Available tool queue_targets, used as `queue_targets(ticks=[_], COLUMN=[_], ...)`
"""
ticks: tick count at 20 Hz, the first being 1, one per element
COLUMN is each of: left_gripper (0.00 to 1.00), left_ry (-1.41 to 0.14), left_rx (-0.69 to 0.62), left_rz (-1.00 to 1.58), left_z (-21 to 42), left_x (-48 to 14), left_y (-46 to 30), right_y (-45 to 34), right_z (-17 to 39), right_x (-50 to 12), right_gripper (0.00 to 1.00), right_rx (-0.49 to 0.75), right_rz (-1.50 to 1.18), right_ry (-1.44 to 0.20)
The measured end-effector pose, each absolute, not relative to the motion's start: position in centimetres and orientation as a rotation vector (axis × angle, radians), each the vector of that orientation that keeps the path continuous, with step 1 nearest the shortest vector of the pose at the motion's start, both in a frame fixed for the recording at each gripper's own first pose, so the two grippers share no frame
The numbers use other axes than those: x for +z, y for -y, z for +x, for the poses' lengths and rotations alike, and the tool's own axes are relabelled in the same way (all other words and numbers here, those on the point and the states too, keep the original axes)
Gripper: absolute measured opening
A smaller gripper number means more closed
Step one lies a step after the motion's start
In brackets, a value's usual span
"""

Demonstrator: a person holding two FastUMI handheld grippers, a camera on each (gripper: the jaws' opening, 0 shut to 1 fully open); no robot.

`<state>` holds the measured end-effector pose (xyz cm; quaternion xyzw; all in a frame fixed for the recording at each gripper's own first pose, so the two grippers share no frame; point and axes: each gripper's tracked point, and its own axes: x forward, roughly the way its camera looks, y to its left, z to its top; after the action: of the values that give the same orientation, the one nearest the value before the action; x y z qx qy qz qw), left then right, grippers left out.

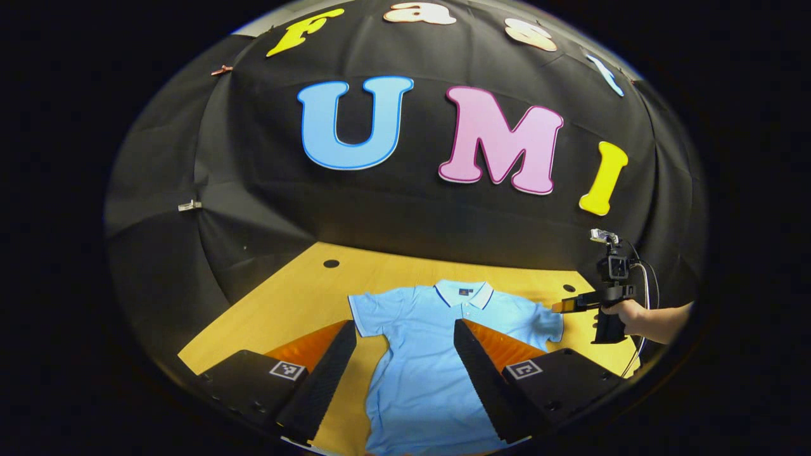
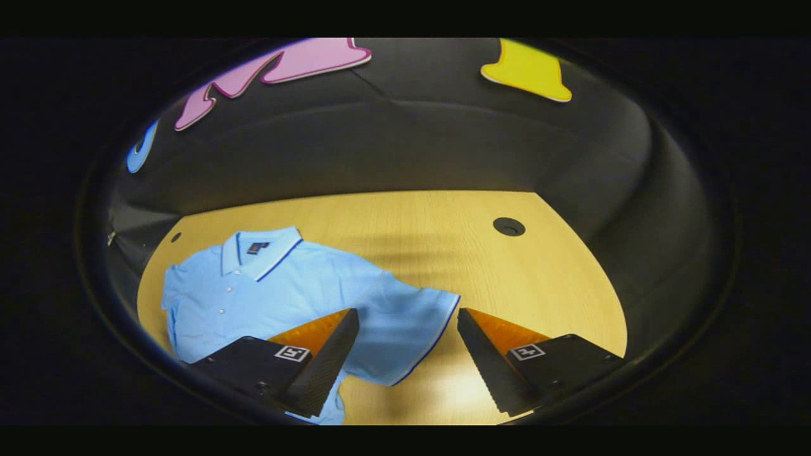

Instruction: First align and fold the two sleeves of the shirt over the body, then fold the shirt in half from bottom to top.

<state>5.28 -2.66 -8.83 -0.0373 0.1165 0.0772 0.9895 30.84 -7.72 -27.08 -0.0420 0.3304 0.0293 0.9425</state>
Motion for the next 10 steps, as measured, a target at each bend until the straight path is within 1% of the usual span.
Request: queue_targets(ticks=[2, 3, 4, 6, 7, 8, 9, 10], left_gripper=[0.99, 0.99, 0.99, 0.99, 0.99, 0.99, 0.99, 0.99], left_ry=[-0.23, -0.227, -0.224, -0.238, -0.247, -0.243, -0.238, -0.241], left_rx=[0.151, 0.144, 0.137, 0.126, 0.12, 0.112, 0.1, 0.087], left_rz=[-0.074, -0.077, -0.079, -0.064, -0.031, 0.012, 0.045, 0.051], left_z=[5.9, 6.1, 6.4, 6.9, 7.1, 7.4, 7.4, 7.5], left_x=[-8.9, -8.8, -9.0, -9.5, -9.5, -9.3, -9.1, -9.3], left_y=[2.7, 2.8, 3.0, 3.3, 3.5, 3.6, 3.8, 4.2], right_y=[9.0, 8.9, 8.7, 8.6, 8.3, 8.1, 7.7, 7.7], right_z=[32.2, 32.5, 32.7, 32.5, 33.0, 32.8, 32.7, 32.7], right_x=[-28.4, -28.8, -29.2, -30.6, -30.3, -30.5, -30.1, -30.1], right_gripper=[0.97, 1.0, 0.97, 0.98, 0.98, 0.93, 0.97, 0.9], right_rx=[0.026, 0.029, 0.04, 0.064, 0.092, 0.118, 0.134, 0.133], right_rz=[-0.095, -0.075, -0.056, -0.063, -0.091, -0.113, -0.102, -0.103], right_ry=[-0.677, -0.687, -0.696, -0.735, -0.697, -0.71, -0.699, -0.7])
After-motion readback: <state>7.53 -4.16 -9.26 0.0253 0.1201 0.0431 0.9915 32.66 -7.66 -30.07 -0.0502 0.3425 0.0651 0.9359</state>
